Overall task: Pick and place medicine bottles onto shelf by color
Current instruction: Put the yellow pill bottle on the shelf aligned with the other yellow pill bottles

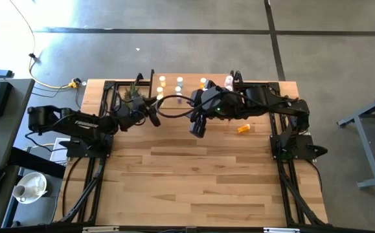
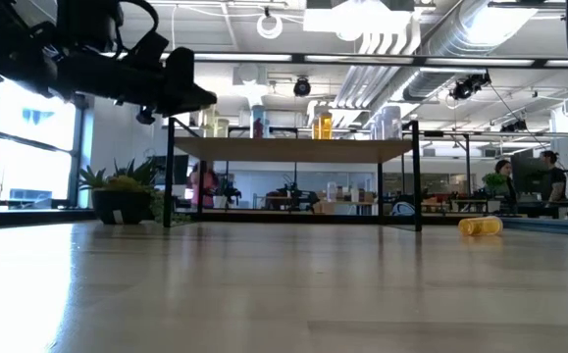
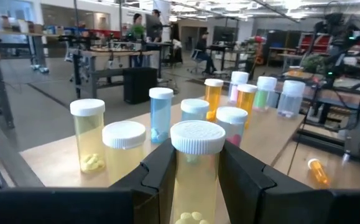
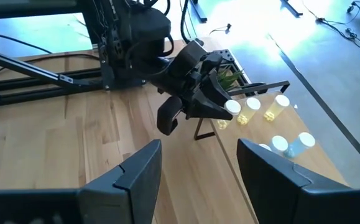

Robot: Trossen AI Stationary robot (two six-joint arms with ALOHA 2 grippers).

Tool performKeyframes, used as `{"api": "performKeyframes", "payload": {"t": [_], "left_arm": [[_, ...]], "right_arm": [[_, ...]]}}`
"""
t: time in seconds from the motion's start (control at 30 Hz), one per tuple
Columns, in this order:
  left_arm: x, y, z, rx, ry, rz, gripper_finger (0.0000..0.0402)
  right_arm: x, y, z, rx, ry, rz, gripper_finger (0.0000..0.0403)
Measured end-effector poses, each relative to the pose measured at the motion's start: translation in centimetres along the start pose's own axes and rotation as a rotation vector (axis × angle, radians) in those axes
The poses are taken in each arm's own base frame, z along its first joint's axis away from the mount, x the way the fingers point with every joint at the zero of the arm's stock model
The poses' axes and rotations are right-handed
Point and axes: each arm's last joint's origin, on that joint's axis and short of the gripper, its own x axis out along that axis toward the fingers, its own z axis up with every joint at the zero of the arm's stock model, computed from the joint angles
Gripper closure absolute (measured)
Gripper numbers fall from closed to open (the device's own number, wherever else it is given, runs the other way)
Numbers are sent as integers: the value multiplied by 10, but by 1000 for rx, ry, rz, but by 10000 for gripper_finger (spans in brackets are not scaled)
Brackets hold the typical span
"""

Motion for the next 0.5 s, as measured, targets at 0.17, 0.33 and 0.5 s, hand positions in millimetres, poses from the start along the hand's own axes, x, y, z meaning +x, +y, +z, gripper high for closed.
{"api": "performKeyframes", "payload": {"t": [0.17,0.33,0.5], "left_arm": [[-6,-14,3,-2,-15,90,305],[-18,-37,9,-5,-31,197,305],[-28,-55,16,1,-38,280,305]], "right_arm": [[0,0,0,-8,0,0,202],[0,0,0,-30,0,0,202],[0,0,0,-28,0,0,202]]}}
